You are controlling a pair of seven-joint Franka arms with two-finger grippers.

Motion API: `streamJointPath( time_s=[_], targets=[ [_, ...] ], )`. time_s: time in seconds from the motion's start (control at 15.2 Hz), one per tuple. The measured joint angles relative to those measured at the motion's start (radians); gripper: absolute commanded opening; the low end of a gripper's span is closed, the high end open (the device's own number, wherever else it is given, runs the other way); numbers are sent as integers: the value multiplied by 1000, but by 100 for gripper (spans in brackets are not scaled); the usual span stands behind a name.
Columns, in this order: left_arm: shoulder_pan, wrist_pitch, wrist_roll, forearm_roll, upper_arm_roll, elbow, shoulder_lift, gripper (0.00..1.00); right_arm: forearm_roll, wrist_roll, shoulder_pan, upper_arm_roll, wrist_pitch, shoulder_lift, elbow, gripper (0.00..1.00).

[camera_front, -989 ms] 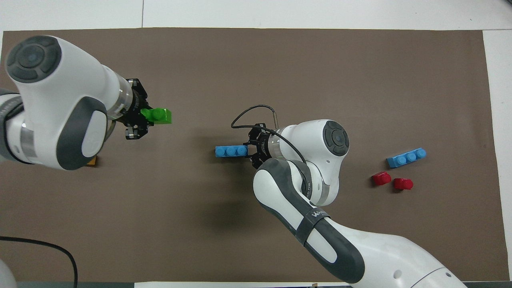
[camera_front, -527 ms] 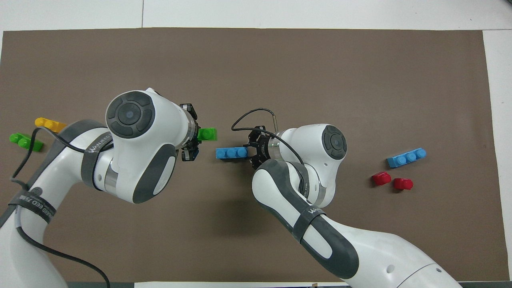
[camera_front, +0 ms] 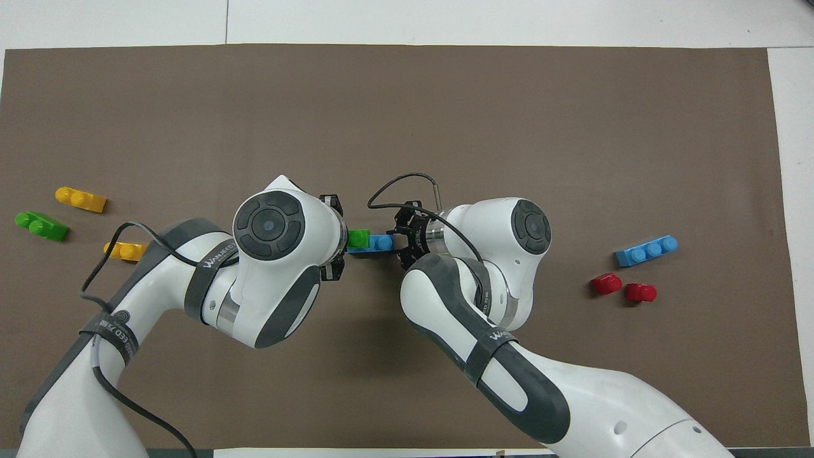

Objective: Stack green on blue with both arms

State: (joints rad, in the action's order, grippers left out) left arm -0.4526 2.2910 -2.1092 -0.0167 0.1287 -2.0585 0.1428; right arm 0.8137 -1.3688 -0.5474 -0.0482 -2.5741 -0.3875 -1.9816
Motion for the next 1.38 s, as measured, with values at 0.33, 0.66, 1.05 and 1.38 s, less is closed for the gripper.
streamJointPath(
  time_s=[0.33, 0.66, 1.05, 1.38],
  targets=[
    [-3, 28, -17, -9, 0, -20, 1, 0, 1, 0, 0, 0, 0, 0, -1, 0],
    [-40, 60, -112, -83, -1, -26, 33, 0, 1, 0, 0, 0, -2, 0, -3, 0],
    [-41, 72, -118, -140, -1, -25, 47, 100, 6, 0, 0, 1, -7, 0, -6, 90],
    [-10, 64, -12, -168, -14, -16, 27, 100, 6, 0, 8, 5, -8, -1, -7, 100]
  ],
)
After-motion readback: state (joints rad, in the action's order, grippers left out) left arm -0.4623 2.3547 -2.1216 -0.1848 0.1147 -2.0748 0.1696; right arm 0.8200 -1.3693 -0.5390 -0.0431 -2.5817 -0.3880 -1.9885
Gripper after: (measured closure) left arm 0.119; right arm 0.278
